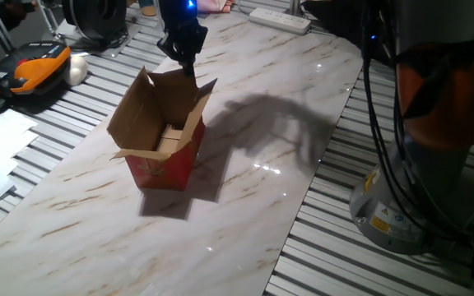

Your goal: Cover the box

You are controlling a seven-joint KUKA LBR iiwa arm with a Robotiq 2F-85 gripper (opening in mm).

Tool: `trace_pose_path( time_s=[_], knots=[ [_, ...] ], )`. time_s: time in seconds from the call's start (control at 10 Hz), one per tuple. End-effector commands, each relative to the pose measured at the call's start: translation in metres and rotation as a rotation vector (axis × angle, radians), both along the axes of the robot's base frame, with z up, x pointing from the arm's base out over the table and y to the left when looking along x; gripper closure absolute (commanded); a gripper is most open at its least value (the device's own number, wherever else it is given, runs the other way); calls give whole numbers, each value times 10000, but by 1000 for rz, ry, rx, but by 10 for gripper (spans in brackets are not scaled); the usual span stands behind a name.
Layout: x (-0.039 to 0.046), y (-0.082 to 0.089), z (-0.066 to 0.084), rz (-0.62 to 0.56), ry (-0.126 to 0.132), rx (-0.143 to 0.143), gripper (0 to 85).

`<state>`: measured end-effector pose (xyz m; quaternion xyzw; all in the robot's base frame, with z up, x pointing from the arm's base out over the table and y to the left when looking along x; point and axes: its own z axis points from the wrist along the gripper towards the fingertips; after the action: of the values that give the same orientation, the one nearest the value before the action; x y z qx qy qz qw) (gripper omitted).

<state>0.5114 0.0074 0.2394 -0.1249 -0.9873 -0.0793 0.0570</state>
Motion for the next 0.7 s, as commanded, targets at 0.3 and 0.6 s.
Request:
trace_pose_path(
  time_s=[0.3,0.6],
  knots=[
    [187,-186,281,21,27,13,850],
    [455,-498,285,36,32,23,850]
  ],
)
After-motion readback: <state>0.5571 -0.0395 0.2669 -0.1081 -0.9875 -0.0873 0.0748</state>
